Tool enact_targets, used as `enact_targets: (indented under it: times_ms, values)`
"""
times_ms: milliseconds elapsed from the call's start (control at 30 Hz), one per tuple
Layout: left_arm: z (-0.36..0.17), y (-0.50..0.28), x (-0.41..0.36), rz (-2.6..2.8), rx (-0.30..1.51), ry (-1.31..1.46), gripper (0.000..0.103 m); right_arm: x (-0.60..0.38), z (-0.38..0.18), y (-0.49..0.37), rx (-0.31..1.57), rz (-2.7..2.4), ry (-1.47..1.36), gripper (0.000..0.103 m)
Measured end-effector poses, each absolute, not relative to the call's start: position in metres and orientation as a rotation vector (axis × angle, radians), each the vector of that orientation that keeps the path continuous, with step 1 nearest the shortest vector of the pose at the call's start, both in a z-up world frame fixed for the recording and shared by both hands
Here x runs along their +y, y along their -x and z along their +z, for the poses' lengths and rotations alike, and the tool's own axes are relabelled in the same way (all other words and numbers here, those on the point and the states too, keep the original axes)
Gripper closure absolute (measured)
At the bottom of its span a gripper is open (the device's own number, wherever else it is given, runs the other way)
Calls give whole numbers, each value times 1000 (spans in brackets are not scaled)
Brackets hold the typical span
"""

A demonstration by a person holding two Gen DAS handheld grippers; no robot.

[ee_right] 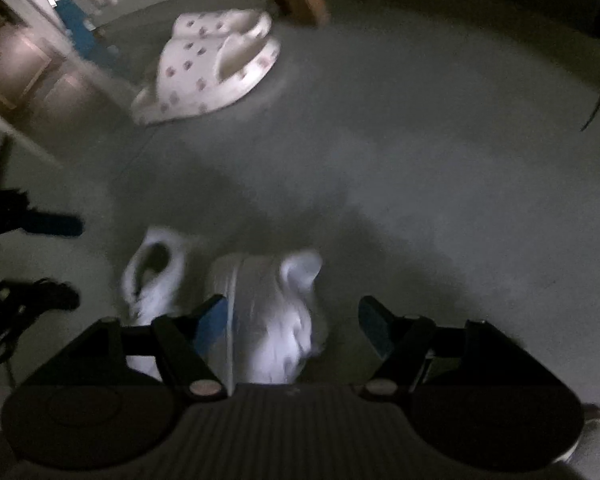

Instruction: Organize scattered shoes

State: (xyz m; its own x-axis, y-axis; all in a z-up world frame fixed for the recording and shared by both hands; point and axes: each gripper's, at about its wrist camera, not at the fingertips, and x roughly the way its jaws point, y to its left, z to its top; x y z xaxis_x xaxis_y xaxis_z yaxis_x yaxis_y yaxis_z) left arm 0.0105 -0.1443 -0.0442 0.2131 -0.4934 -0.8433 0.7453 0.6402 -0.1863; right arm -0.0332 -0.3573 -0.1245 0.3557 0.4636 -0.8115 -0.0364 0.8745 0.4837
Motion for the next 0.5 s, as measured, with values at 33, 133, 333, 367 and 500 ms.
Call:
enact_targets:
  times_ms: [33,133,333,367,500]
  values:
    - [-45,-11,-144,-871,1047,-284,35,-355,-125,34,1175,359,-423,43]
    - [-47,-10,-145,-859,1057,-299,35,-338,-121,35,1159,408,-340,48]
    - [-49,-10,-146,-862,1060,-320,35,-306,-106,36,1131,409,-206,58]
    - [-49,-10,-145,-864,1058,-321,35,-300,-104,36,1130,402,-179,58]
    - [-48,-11,-143,-866,1042,-328,35,-275,-92,52,1144,192,-123,65]
